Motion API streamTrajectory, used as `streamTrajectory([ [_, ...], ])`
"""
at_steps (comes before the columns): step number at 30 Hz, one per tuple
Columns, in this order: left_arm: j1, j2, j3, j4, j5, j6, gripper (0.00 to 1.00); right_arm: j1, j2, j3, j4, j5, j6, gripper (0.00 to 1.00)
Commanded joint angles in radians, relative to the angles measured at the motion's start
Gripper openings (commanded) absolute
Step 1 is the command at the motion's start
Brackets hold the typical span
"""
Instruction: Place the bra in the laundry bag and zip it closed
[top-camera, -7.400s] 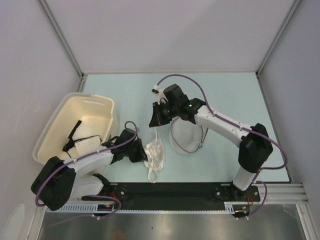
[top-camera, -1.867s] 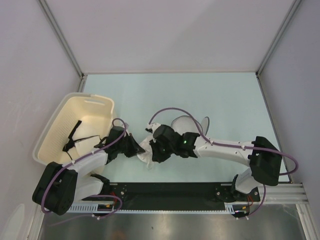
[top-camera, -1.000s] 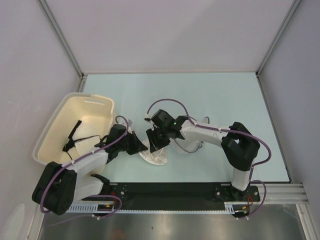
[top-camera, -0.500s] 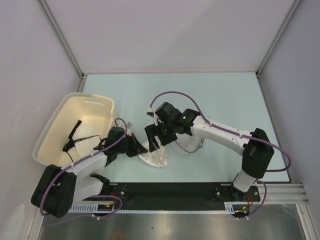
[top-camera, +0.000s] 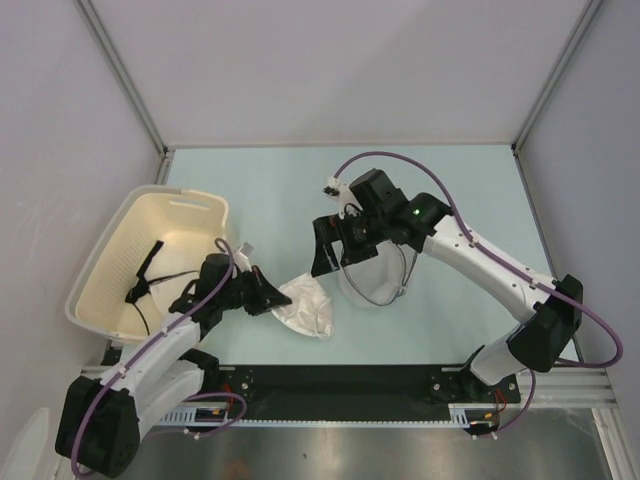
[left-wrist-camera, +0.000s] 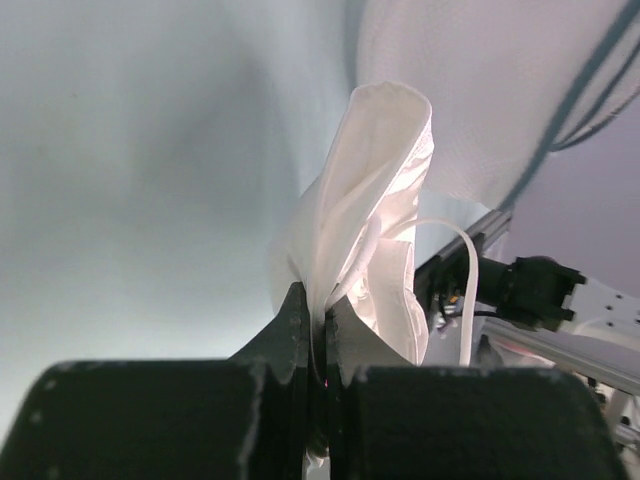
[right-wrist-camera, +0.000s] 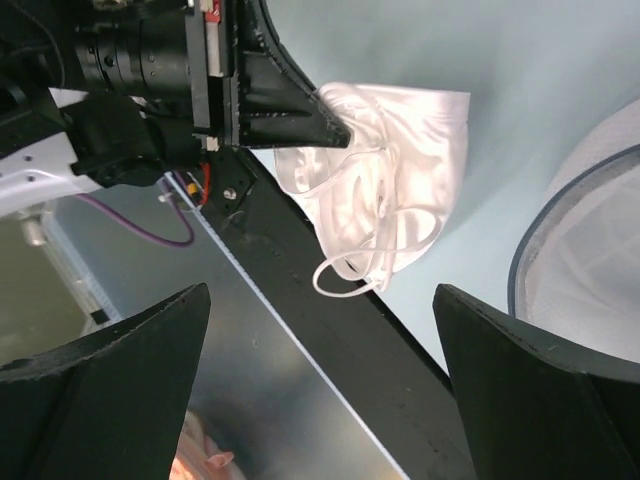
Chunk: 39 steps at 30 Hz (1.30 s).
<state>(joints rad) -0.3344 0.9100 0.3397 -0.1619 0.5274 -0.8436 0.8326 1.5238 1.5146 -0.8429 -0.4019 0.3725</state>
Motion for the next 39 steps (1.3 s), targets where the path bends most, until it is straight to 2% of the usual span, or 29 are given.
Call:
streamTrajectory([
  [1, 0.018, -0.094, 0.076, -0.079, 0.086, -0.064, 0.0, -0.067, -0.06, -0.045, 0.014, -0.188, 0.008, 1.0],
  [6, 0.018, -0.167, 0.123, -0.08, 0.152, -0.144, 0.0, -0.135, -0.115, -0.138, 0.073, -0.388, 0.035, 1.0],
  [9, 0.018, -0.189, 0.157, -0.097, 0.181, -0.176, 0.0, -0.15, -0.152, -0.192, 0.134, -0.434, 0.062, 1.0],
  [16, -0.003, -0.22, 0.232, -0.097, 0.206, -0.25, 0.0, -0.138, -0.188, -0.275, 0.277, -0.491, 0.17, 1.0],
  [20, -0.035, -0.189, 0.283, -0.093, 0.212, -0.265, 0.0, -0.102, -0.172, -0.289, 0.355, -0.471, 0.209, 1.0],
  [27, -0.054, -0.166, 0.366, -0.091, 0.238, -0.27, 0.0, -0.099, -0.174, -0.294, 0.334, -0.391, 0.155, 1.0],
  [29, -0.054, -0.166, 0.371, -0.099, 0.243, -0.264, 0.0, -0.157, -0.18, -0.235, 0.152, -0.336, 0.07, 1.0],
  [31, -0.054, -0.172, 0.371, -0.111, 0.243, -0.259, 0.0, -0.2, -0.224, -0.244, 0.117, -0.345, 0.026, 1.0],
  [35, -0.052, -0.157, 0.367, -0.111, 0.27, -0.256, 0.0, -0.217, -0.254, -0.287, 0.13, -0.449, 0.032, 1.0],
  [39, -0.054, -0.145, 0.392, -0.116, 0.281, -0.249, 0.0, -0.14, -0.261, -0.329, 0.255, -0.505, 0.115, 1.0],
])
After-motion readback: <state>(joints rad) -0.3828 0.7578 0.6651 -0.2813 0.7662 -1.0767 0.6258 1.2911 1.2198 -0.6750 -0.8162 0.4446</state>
